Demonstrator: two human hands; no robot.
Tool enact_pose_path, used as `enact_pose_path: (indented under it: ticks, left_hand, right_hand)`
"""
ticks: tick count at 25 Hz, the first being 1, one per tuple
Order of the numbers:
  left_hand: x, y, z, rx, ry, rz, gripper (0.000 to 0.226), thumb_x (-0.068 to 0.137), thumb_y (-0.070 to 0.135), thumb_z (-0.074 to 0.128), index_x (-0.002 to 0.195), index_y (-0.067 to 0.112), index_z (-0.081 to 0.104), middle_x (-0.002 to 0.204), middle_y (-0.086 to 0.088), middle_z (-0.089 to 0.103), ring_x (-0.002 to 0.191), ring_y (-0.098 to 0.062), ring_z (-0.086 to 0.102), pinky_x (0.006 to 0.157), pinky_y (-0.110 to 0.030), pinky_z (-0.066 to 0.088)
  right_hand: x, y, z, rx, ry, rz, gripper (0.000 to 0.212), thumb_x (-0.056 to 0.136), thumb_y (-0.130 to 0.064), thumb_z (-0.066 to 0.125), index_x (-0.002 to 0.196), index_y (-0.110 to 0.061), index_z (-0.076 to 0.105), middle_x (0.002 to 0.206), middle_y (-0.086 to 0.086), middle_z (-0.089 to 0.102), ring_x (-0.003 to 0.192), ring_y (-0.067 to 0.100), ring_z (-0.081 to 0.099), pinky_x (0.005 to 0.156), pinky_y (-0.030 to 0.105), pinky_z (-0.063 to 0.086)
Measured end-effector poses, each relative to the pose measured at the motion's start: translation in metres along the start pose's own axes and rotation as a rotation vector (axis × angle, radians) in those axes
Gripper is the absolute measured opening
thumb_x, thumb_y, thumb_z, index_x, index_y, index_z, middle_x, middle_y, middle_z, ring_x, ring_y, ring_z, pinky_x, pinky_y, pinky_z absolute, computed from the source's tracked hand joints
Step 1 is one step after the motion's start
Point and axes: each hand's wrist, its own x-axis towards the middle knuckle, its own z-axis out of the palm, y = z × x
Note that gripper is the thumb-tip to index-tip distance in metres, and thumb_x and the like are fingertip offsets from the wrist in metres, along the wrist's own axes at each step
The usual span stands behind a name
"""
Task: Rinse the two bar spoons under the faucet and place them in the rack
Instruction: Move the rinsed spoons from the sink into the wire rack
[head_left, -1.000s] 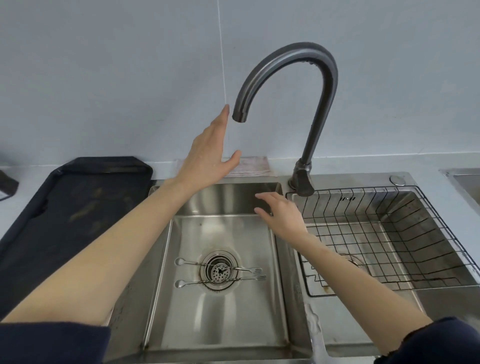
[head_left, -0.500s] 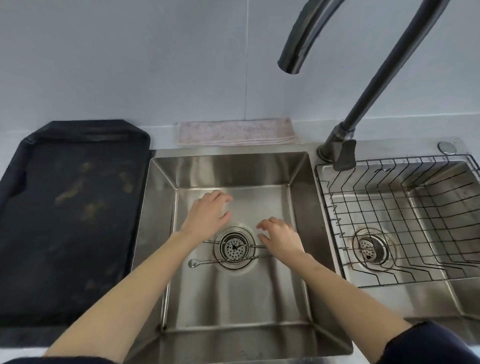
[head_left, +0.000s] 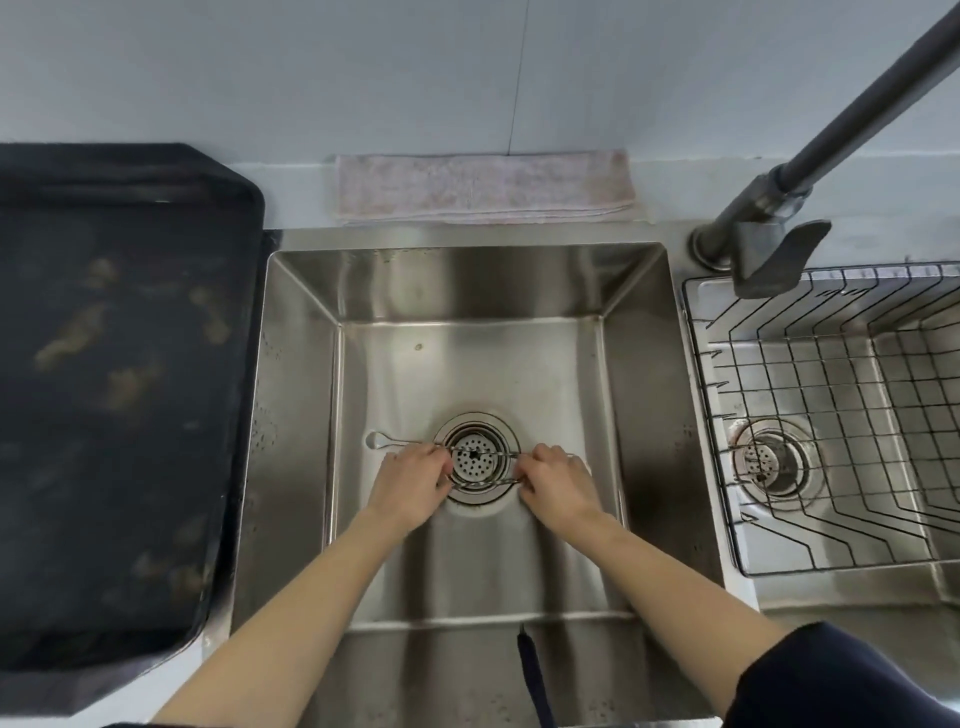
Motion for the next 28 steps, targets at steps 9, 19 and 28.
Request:
enact_pose_path:
  ticks: [9, 19, 28]
  left_hand:
    - [0.0, -0.002, 0.018, 0.13, 0.005, -0.017, 0.024, 0.093, 0.014, 0.038, 0.111, 0.012, 0.053, 0.125, -0.004, 0.054, 0.119, -0.025, 0.046, 0.095, -0.036, 0.035]
    - [-0.023, 0.001, -0.001, 0.041, 0.118, 0.038, 0.022, 0.094, 0.016, 0.039, 0.11, 0.015, 0.053, 0.122, -0.003, 0.057, 0.117, -0.025, 0.047, 0.096, -0.035, 0.031]
    - [-0.072, 0.02, -0.048, 0.071, 0.34, 0.158, 0.024, 0.095, 0.023, 0.04, 0.111, 0.016, 0.056, 0.118, -0.003, 0.058, 0.115, -0.023, 0.048, 0.098, -0.032, 0.031]
  right_hand:
    - [0.009, -0.001, 0.006, -0.038, 0.021, 0.014, 0.025, 0.091, -0.007, 0.046, 0.111, -0.013, 0.059, 0.122, 0.009, 0.055, 0.119, 0.027, 0.045, 0.1, 0.035, 0.034]
    - [-0.026, -0.01, -0.019, -0.065, 0.087, -0.043, 0.026, 0.093, -0.004, 0.039, 0.114, -0.006, 0.053, 0.122, 0.013, 0.055, 0.106, 0.036, 0.056, 0.097, 0.038, 0.037]
    - [-0.085, -0.021, -0.054, -0.058, 0.376, -0.051, 0.028, 0.094, -0.007, 0.04, 0.116, -0.012, 0.058, 0.121, 0.01, 0.055, 0.107, 0.033, 0.056, 0.1, 0.035, 0.036]
